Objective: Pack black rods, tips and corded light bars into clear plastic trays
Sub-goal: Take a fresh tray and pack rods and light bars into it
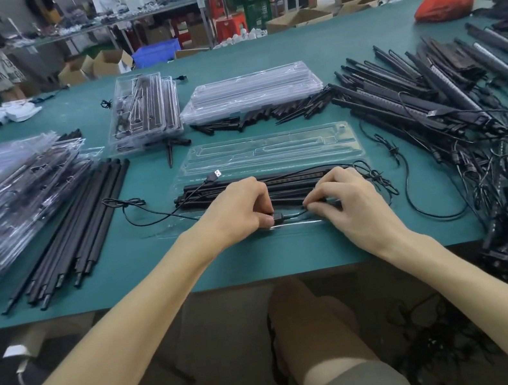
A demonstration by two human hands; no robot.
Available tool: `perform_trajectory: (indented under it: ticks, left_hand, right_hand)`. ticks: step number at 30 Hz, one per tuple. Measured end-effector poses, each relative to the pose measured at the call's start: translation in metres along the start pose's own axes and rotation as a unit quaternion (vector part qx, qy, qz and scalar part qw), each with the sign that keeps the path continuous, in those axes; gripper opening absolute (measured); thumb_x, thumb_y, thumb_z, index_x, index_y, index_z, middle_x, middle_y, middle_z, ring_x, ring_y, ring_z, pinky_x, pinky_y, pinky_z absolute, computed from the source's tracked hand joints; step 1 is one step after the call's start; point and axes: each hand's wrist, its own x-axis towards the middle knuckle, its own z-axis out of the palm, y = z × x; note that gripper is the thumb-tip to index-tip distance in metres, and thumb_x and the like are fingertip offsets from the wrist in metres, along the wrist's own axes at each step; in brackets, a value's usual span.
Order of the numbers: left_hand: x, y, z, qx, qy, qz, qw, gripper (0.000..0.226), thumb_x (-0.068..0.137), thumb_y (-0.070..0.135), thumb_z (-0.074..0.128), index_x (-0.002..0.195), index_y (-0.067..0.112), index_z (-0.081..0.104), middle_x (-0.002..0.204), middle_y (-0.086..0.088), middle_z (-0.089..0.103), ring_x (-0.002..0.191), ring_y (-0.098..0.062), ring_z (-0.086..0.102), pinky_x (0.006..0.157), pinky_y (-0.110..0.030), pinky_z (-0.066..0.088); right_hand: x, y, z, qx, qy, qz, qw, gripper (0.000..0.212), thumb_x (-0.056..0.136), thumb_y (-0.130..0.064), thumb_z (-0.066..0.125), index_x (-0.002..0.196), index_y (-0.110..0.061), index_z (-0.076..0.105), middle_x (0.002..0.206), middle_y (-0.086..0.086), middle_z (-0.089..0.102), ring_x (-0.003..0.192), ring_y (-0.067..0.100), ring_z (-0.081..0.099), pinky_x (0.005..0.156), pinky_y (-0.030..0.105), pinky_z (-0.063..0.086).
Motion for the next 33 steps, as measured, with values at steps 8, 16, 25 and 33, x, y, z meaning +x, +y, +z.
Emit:
perform_trajectory:
  ticks: [8, 16, 25, 33]
  left_hand:
    - [-0.001, 0.002, -0.004, 0.031, 0.001, 0.007, 0.999, 0.016, 0.082, 0.023, 0.082, 0.082, 0.024, 0.067, 0.089, 0.011, 0.062, 0.085, -0.012, 0.061, 0.084, -0.04, 0.054]
    - [0.007, -0.001, -0.007, -0.037, 0.013, 0.045, 0.998, 0.024, 0.078, 0.025, 0.086, 0.099, 0.023, 0.075, 0.095, 0.013, 0.067, 0.084, 0.001, 0.059, 0.074, -0.015, 0.042]
    - [0.009, -0.007, 0.011, 0.046, 0.032, 0.055, 0.997, 0.067, 0.099, 0.045, 0.056, 0.155, 0.013, 0.035, 0.16, -0.002, 0.033, 0.148, -0.018, 0.027, 0.124, -0.032, 0.018]
    - [-0.001, -0.019, 0.03, 0.108, 0.01, 0.059, 0.992, 0.059, 0.106, 0.052, 0.021, 0.16, 0.027, 0.02, 0.167, 0.015, 0.011, 0.154, -0.006, 0.003, 0.126, -0.043, 0.004]
  right_hand:
    - [0.011, 0.029, -0.046, -0.15, 0.056, 0.193, 0.968, 0.033, 0.099, -0.029, 0.059, 0.123, -0.007, 0.065, 0.12, 0.017, 0.061, 0.119, 0.034, 0.043, 0.1, 0.041, 0.038]
    - [0.011, 0.035, -0.05, -0.161, 0.002, 0.259, 0.952, 0.032, 0.095, -0.034, 0.063, 0.092, -0.002, 0.068, 0.1, 0.016, 0.065, 0.096, 0.037, 0.059, 0.083, 0.044, 0.052]
    - [0.01, 0.029, -0.07, -0.054, 0.052, 0.282, 0.956, 0.019, 0.088, -0.029, 0.063, 0.101, -0.015, 0.061, 0.086, 0.005, 0.064, 0.074, 0.023, 0.058, 0.062, 0.034, 0.04]
    - [-0.001, 0.035, -0.076, 0.147, 0.043, 0.338, 0.929, 0.013, 0.09, -0.018, 0.063, 0.101, -0.014, 0.066, 0.076, 0.008, 0.064, 0.045, 0.014, 0.064, 0.044, 0.026, 0.051]
